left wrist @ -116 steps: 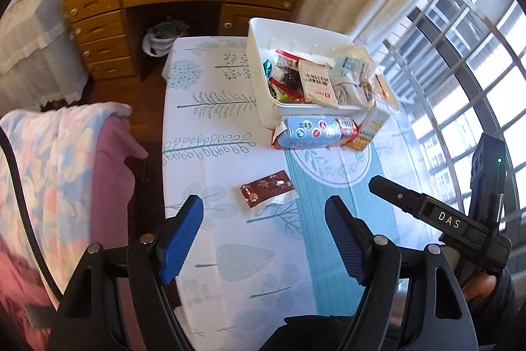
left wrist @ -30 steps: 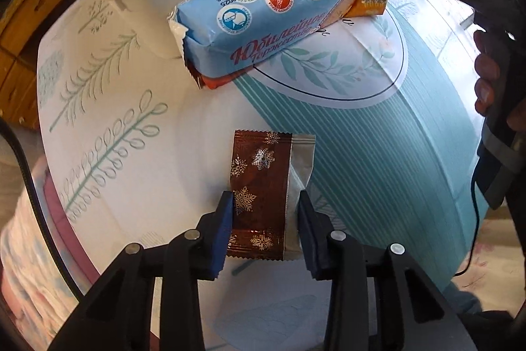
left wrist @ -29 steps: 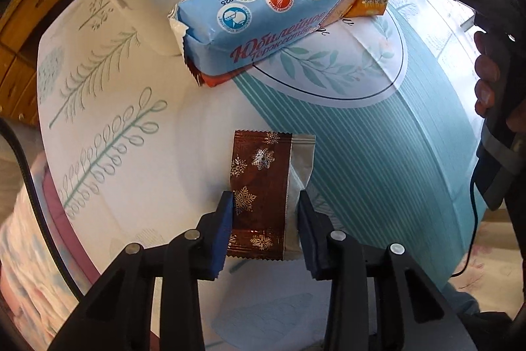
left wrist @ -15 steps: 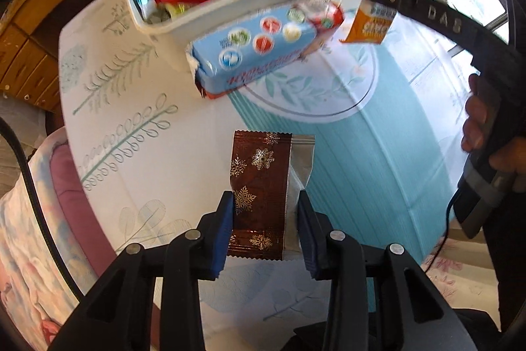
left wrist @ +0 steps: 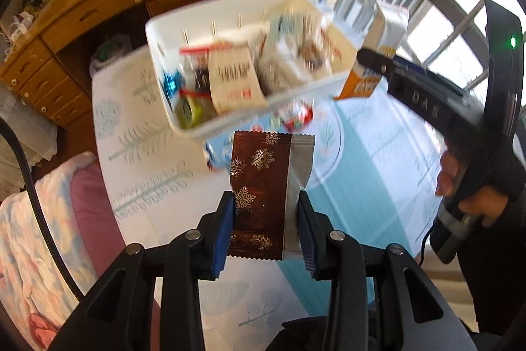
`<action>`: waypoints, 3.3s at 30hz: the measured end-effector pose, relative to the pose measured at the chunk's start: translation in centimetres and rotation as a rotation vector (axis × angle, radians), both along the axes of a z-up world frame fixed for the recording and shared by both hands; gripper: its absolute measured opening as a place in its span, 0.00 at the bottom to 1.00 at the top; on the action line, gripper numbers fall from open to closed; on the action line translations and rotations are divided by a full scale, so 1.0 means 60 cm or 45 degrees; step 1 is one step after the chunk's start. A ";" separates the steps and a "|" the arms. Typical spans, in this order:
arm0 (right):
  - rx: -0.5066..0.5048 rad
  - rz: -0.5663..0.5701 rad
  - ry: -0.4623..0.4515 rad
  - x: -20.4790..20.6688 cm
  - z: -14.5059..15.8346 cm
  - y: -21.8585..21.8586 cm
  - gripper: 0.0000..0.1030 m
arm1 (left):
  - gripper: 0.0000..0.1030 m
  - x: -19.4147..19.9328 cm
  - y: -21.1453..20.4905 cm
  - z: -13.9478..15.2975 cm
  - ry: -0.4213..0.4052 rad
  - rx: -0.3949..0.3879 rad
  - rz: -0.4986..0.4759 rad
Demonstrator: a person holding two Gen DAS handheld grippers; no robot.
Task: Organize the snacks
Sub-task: 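Lift snowflake packet with left tool and carry it over the tray, then lower snowflake packet into the tray and open left tool, then lower right tool onto the blue biscuit pack beside the tray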
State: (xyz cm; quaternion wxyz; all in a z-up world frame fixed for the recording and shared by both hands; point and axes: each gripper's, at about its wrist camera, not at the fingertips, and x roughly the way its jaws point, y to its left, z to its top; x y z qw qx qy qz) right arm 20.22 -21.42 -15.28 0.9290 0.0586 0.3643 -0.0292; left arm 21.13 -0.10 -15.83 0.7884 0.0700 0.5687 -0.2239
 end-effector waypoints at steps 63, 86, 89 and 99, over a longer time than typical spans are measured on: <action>0.291 0.292 0.103 0.075 0.066 -0.018 0.78 | 0.81 0.044 0.093 0.132 -0.303 -0.247 0.628; 0.542 0.093 0.338 -0.014 -0.050 0.046 0.78 | 0.81 -0.067 0.177 0.055 -0.159 -0.174 0.505; 0.610 0.030 0.386 -0.011 -0.078 0.049 0.78 | 0.81 -0.070 0.188 0.041 -0.128 -0.155 0.496; 0.756 -0.178 0.491 0.024 -0.169 0.065 0.72 | 0.81 -0.062 0.235 0.003 -0.055 -0.090 0.465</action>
